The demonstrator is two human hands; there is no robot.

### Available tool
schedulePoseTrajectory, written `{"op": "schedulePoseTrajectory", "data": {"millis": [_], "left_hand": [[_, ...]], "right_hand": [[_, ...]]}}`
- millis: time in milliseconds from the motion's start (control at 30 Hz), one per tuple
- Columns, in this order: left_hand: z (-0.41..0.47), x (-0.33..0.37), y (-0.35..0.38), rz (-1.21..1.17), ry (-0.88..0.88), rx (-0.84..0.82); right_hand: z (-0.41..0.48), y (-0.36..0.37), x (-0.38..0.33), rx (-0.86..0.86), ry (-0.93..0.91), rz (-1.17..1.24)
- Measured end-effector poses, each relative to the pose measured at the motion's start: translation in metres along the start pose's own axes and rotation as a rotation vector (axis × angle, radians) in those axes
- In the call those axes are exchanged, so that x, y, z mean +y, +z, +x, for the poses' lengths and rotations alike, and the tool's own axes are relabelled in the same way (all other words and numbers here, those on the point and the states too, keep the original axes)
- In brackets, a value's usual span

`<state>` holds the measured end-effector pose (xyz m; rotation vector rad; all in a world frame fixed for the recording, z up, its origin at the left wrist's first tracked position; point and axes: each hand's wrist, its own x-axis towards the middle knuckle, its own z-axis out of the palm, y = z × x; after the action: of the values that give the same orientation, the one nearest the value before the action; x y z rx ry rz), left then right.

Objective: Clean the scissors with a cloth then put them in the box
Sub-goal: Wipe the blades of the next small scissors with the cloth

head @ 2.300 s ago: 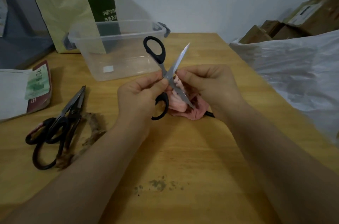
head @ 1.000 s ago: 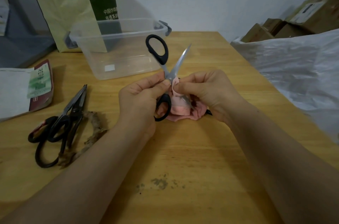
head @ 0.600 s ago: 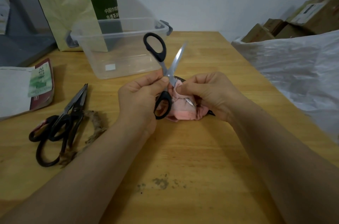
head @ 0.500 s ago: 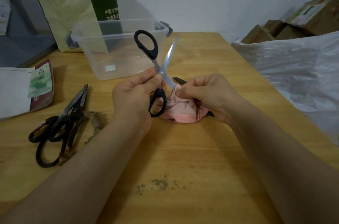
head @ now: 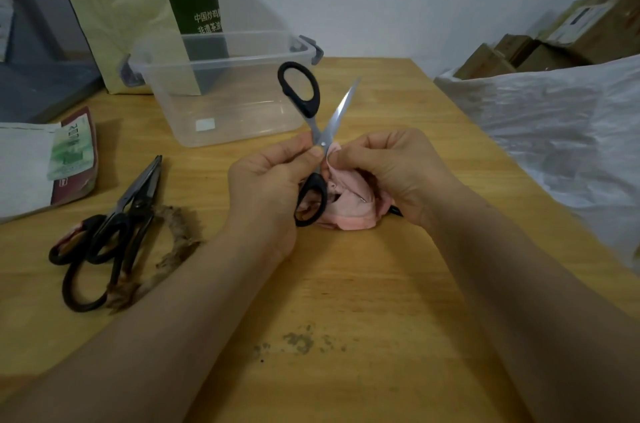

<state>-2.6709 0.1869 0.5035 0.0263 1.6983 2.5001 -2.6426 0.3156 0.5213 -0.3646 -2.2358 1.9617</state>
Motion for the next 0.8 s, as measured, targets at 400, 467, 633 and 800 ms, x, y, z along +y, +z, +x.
{"op": "schedulePoseTrajectory", "data": {"millis": [400,467,633,800], "left_hand": [[-0.003,0.002,0.003,-0.01,-0.011,-0.016],[-0.002,0.005,0.002,-0.02,-0.009,-0.011],[0.001,0.015,-0.006,-0.126,0.031,-0.005],[-0.003,0.005,0.0,-0.067,-0.016,-0.027]], "right_hand": [[-0.005,0.004,-0.005,0.029,-0.023,0.088],[-0.006,0.002,-0.006,0.015,-0.015,0.049],[-0.009,0.002,-0.008,-0.026,-0.011,-0.019],[-0.007,0.002,-0.007,0.007,-0.026,0.041]]}}
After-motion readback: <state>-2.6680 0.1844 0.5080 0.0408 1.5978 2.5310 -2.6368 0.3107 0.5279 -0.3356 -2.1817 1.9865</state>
